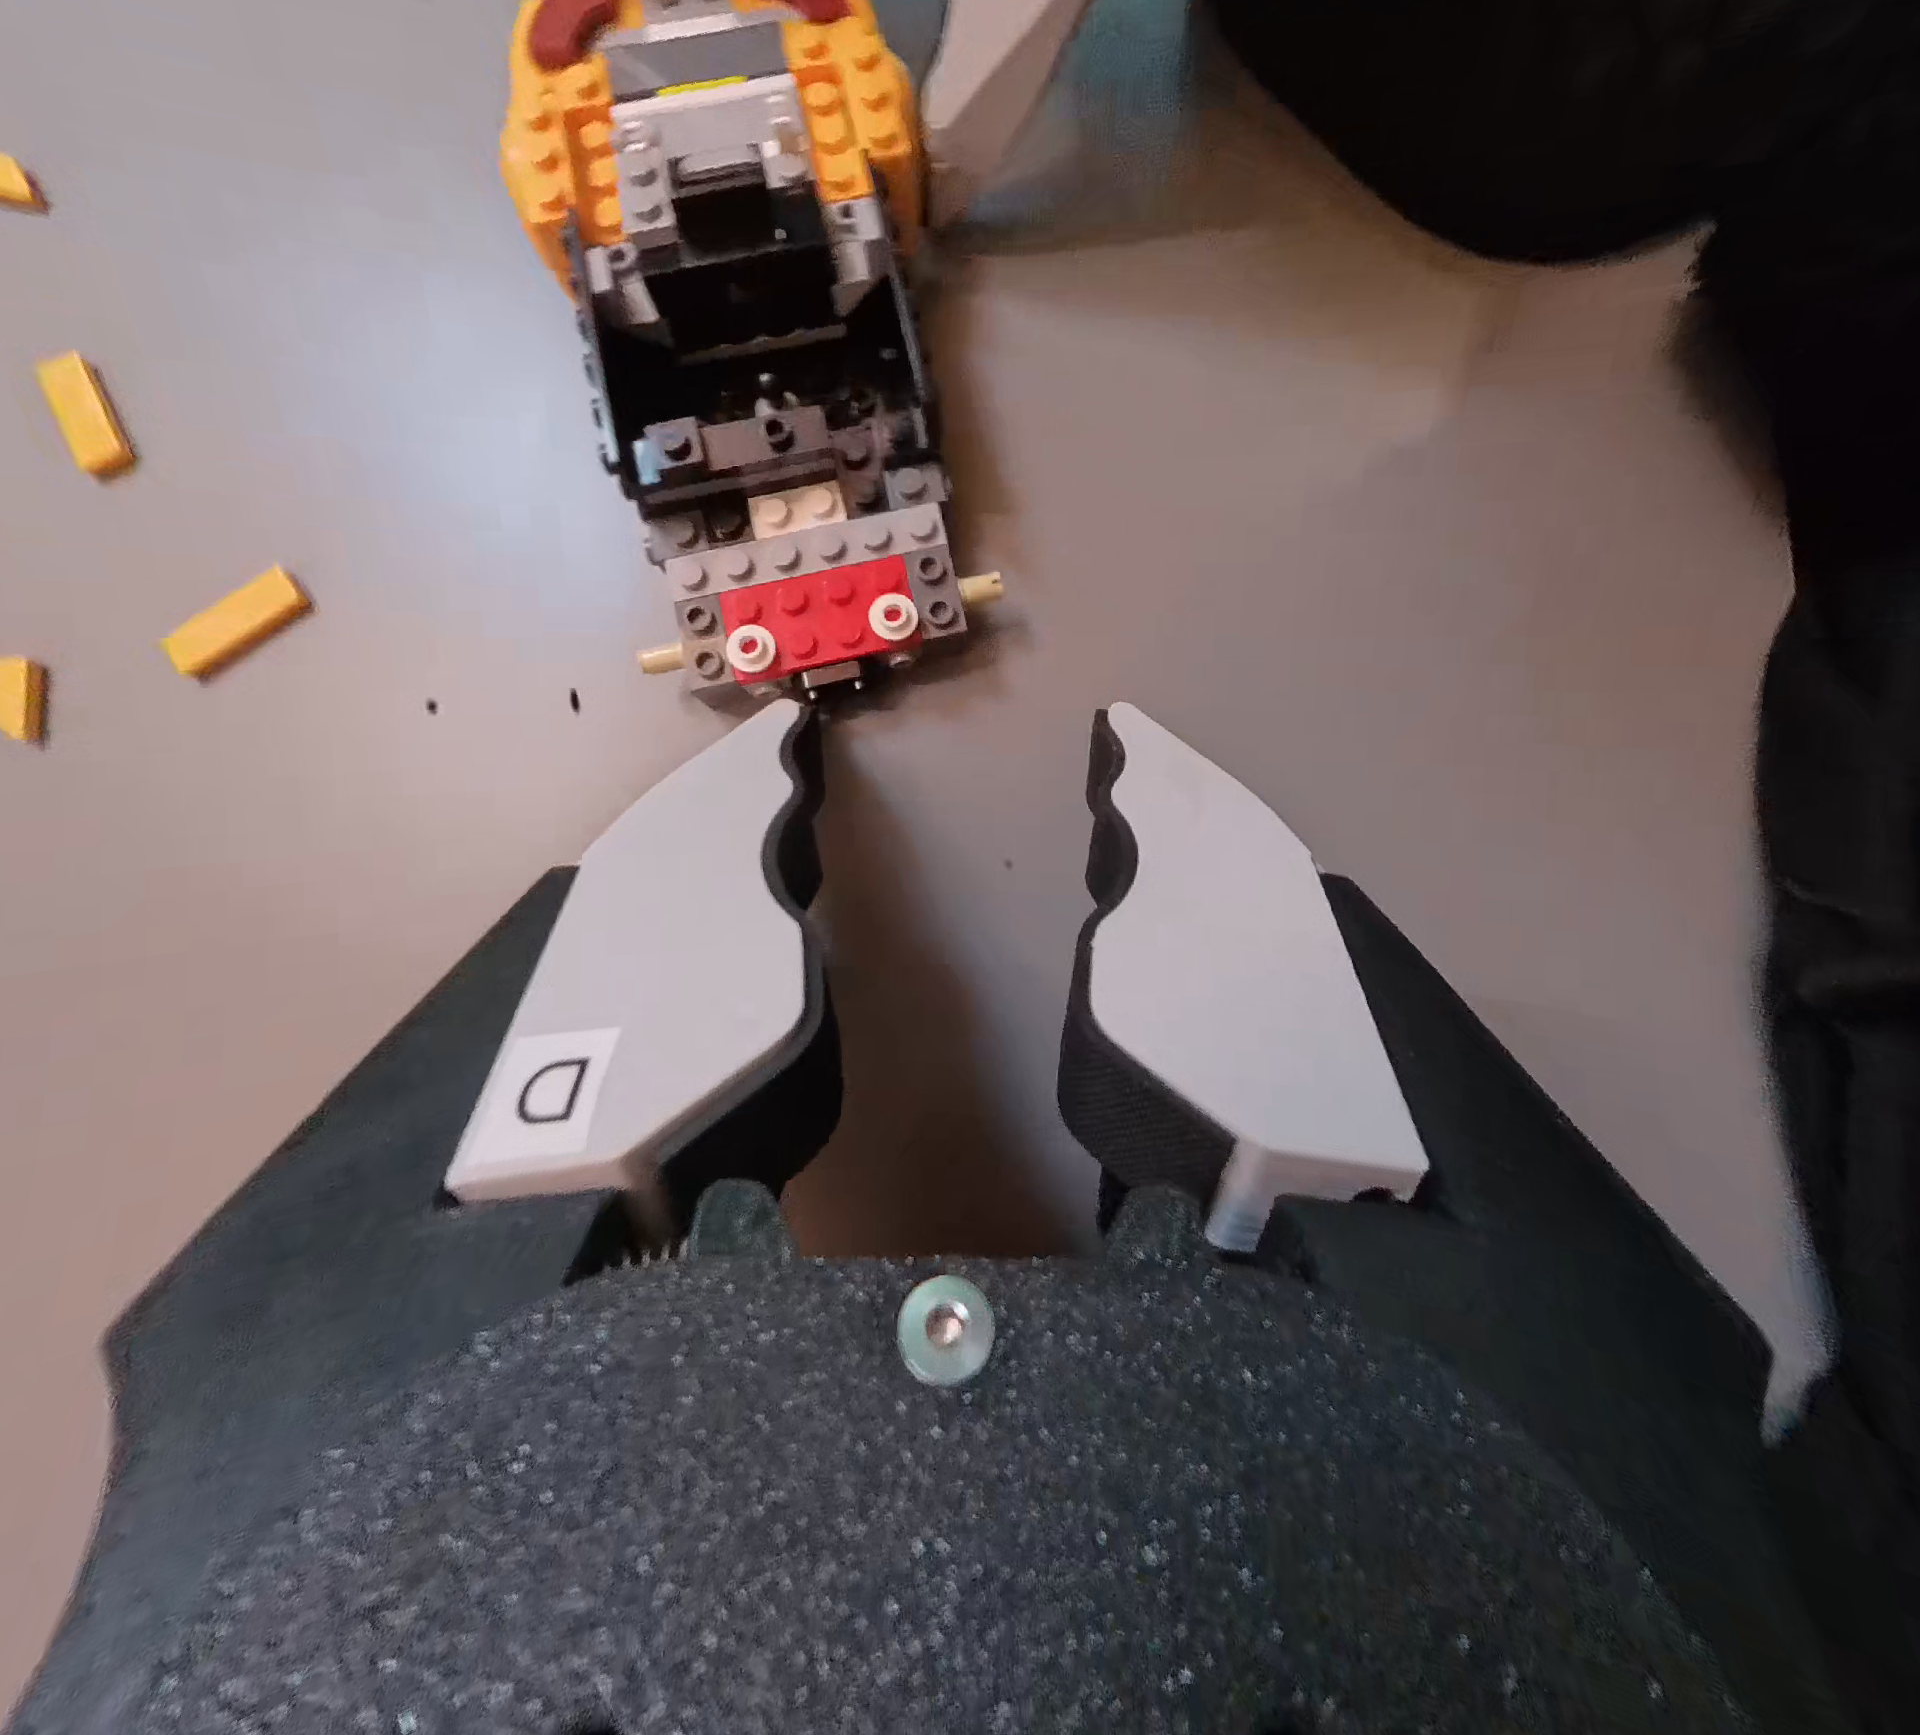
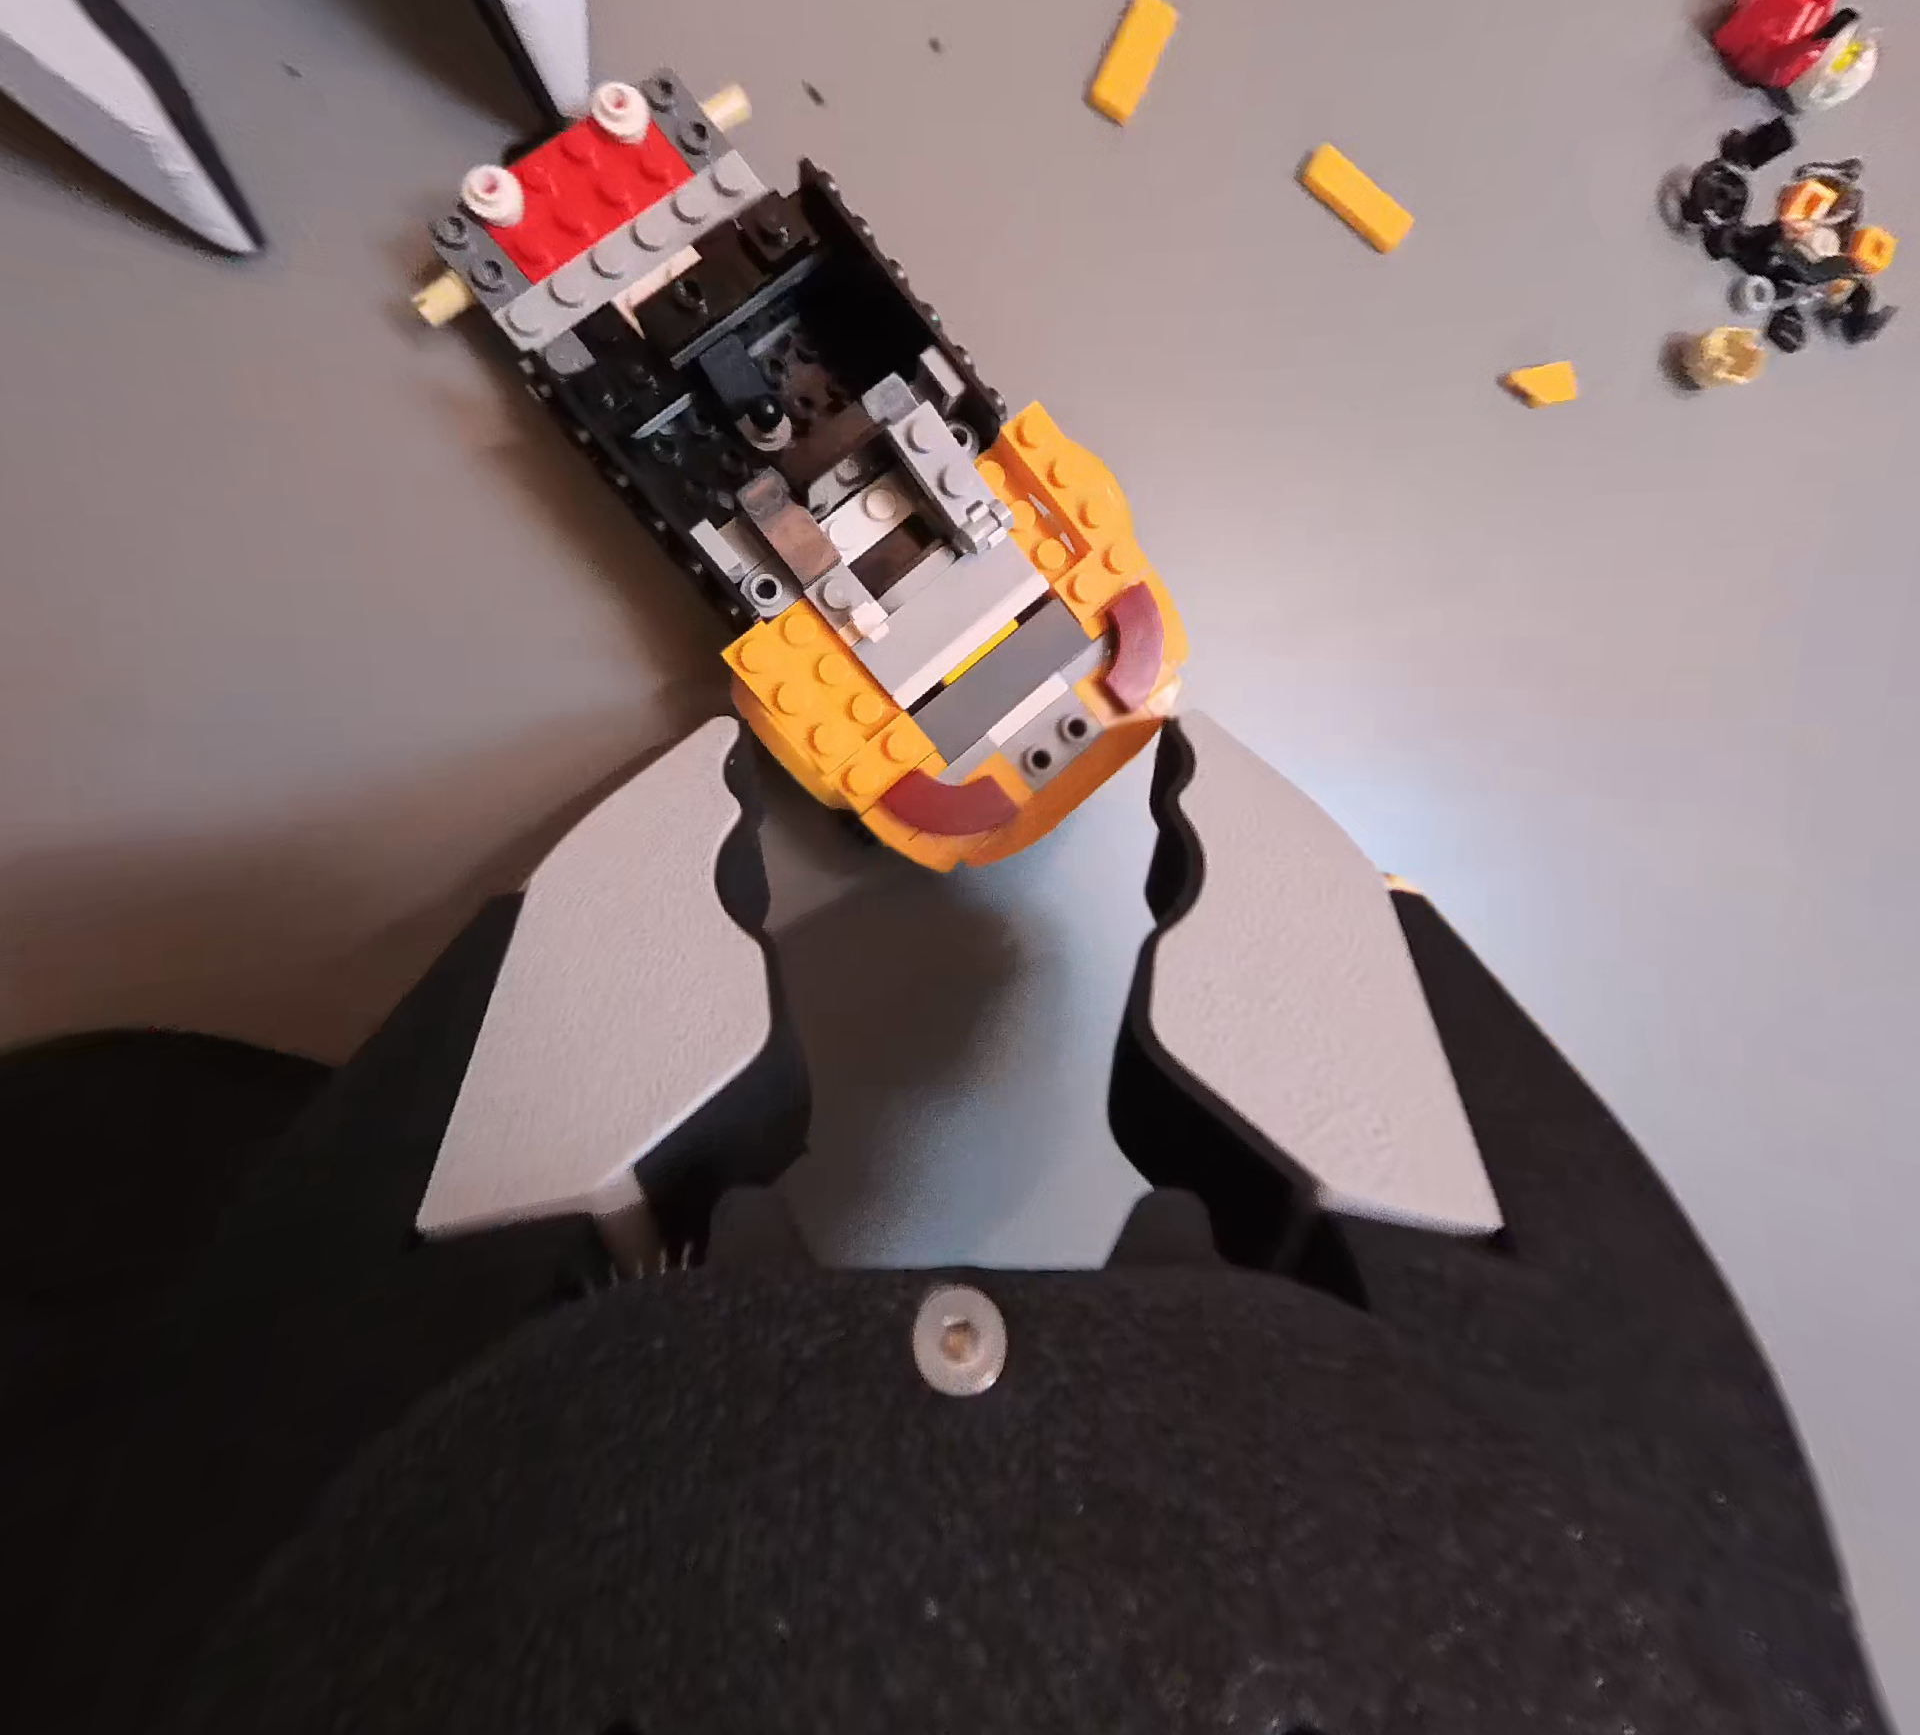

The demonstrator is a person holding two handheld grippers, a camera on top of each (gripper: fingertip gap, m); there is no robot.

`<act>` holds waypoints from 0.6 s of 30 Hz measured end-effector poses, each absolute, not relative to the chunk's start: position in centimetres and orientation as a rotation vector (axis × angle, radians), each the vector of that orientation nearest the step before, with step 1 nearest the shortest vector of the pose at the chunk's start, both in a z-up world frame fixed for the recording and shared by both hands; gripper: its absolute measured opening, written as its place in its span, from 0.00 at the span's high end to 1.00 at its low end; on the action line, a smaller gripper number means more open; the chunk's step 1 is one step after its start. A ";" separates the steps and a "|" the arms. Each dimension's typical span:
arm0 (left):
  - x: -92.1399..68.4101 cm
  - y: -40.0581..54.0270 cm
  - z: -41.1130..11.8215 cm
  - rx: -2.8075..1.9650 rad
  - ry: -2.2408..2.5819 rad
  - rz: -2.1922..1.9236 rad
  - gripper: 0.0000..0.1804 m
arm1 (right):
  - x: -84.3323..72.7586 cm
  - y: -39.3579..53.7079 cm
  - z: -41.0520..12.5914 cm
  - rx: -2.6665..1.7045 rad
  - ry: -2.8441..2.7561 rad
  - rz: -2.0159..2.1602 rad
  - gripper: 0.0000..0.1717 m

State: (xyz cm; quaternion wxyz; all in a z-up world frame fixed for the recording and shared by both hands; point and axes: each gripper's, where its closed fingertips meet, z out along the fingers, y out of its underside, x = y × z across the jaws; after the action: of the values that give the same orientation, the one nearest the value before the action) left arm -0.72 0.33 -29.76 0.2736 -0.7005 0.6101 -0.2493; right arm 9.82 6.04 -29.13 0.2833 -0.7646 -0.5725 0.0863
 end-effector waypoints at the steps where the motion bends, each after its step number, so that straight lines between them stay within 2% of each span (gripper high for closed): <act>1: -0.2 0.4 -29.7 -1.863 1.647 -0.673 0.72 | 10.5 6.8 -29.1 -2.047 -1.554 0.202 0.60; 4: 0.4 1.1 -29.2 -1.841 1.662 -0.640 0.70 | 13.3 9.7 -29.0 -2.065 -1.589 0.099 0.71; 7: 0.0 2.3 -27.8 -1.834 1.576 -0.657 0.71 | 15.6 12.0 -29.0 -2.128 -1.560 0.062 0.69; 10: -1.6 4.3 -26.8 -1.850 1.443 -0.649 0.73 | 14.4 11.6 -26.7 -2.075 -1.532 0.178 0.69; 13: -3.5 6.9 -25.4 -1.844 1.271 -0.606 0.76 | 11.2 10.9 -25.0 -2.018 -1.475 0.261 0.64; 18: -5.4 10.6 -25.4 -1.914 1.183 -0.542 0.76 | 9.5 12.3 -26.8 -2.149 -1.364 0.307 0.62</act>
State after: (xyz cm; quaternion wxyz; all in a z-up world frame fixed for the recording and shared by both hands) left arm -5.43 10.60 -25.42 0.4020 -0.7571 0.4682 -0.2144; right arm 9.48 12.31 -26.84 0.2850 -0.8035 -0.5099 0.1148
